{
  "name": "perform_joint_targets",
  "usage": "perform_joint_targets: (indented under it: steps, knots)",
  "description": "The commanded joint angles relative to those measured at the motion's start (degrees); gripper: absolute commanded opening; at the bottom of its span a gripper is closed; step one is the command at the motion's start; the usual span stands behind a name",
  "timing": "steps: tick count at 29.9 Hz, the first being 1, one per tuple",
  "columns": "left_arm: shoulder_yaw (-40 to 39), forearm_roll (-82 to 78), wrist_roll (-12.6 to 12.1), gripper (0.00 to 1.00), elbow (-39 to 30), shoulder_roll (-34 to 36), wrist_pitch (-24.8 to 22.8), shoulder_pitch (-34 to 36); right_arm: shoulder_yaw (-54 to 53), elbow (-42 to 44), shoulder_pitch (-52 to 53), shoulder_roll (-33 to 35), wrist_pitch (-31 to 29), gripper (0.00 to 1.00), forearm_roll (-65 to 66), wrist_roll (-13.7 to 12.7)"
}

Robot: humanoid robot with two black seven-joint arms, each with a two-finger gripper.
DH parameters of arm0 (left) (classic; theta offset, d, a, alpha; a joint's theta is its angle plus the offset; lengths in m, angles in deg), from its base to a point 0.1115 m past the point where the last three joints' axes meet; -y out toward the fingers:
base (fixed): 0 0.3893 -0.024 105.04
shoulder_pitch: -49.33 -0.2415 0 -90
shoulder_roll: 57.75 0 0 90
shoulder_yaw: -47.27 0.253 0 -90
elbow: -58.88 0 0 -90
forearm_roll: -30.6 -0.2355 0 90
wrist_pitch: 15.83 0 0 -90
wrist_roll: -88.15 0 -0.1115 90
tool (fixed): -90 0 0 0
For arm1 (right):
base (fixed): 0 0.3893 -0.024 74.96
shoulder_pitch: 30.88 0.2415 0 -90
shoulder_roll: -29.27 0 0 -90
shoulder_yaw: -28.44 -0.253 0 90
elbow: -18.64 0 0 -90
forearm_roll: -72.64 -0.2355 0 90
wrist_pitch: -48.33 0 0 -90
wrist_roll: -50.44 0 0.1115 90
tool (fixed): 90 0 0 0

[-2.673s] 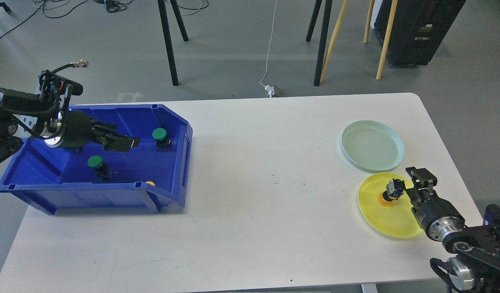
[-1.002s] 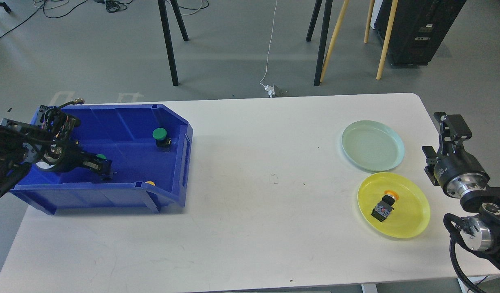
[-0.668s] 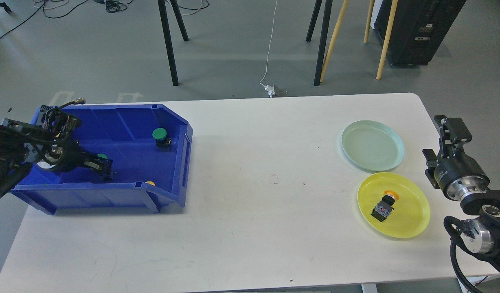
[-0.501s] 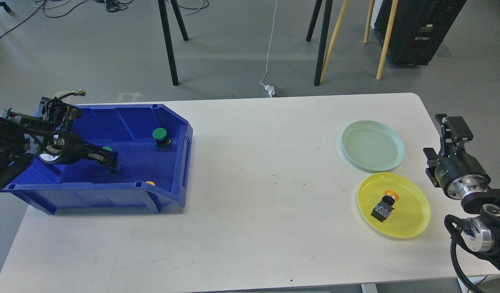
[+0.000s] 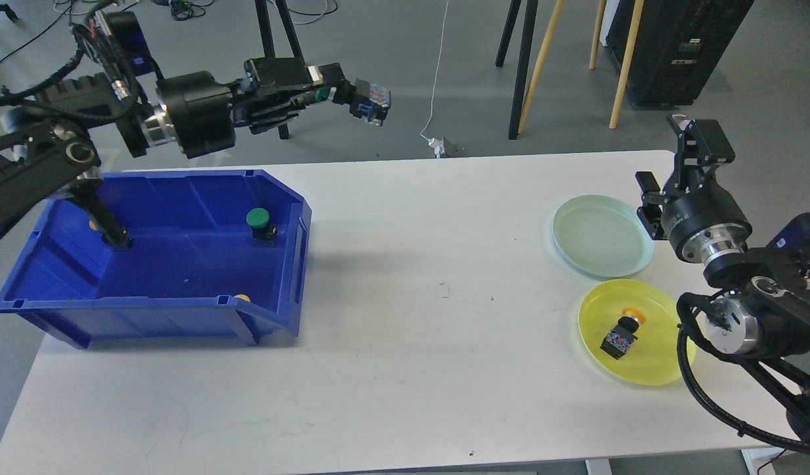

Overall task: Pass button and place on color plate
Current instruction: 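Lift the button and extend the left arm toward the right gripper, then take the button with the right gripper and release the left gripper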

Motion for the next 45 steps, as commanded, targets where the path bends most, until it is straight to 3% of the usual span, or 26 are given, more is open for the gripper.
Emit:
perform_joint_targets:
  steps: [1, 10, 26, 30, 34, 37, 39, 40, 42, 45]
  knots:
    - [-0.20, 0.83, 0.01, 0.06, 3.06, -6.98, 0.01, -2.44, 7.88, 0.07, 6.81, -2.07, -5.17, 1.00, -2.25, 0.56]
    - [-0.20, 0.74, 0.01, 0.06, 9.13, -13.06, 0.01, -4.02, 21.26, 0.69, 17.73, -6.38, -8.26, 1.00, -3.40, 0.65]
    - [-0.20, 0.74, 0.01, 0.07, 11.07, -14.21, 0.01, -4.11, 21.79, 1.04, 18.43, -9.46, -9.58, 0.97, -4.98, 0.74]
    - [-0.28, 0.74, 0.01, 0.07, 11.07, -14.21, 0.01, -4.11, 21.79, 1.92, 18.88, -9.72, -9.58, 0.91, -4.98, 0.74]
    - [-0.28, 0.74, 0.01, 0.07, 11.07, -14.12, 0.01, -4.11, 21.79, 1.92, 18.88, -9.72, -9.58, 0.73, -4.98, 0.74]
    - [-0.20, 0.74, 0.01, 0.07, 11.07, -14.03, 0.01, -4.11, 21.88, 1.92, 18.88, -9.72, -10.02, 0.53, -4.90, 0.65]
    - [-0.28, 0.74, 0.01, 0.07, 11.07, -14.03, 0.01, -4.11, 21.97, 1.92, 18.88, -9.63, -10.11, 0.34, -4.81, 0.56]
    - [-0.20, 0.74, 0.01, 0.07, 11.07, -14.03, 0.01, -4.11, 21.88, 2.09, 18.96, -9.72, -9.41, 0.18, -4.90, 0.56]
    - [-0.28, 0.74, 0.01, 0.08, 11.07, -14.03, 0.01, -4.11, 21.88, 2.80, 18.79, -9.72, -9.58, 0.04, -4.90, 0.65]
    - [-0.28, 0.74, 0.01, 0.08, 11.07, -14.03, 0.01, -4.11, 21.88, 2.62, 18.70, -10.16, -9.40, 0.01, -4.98, 0.74]
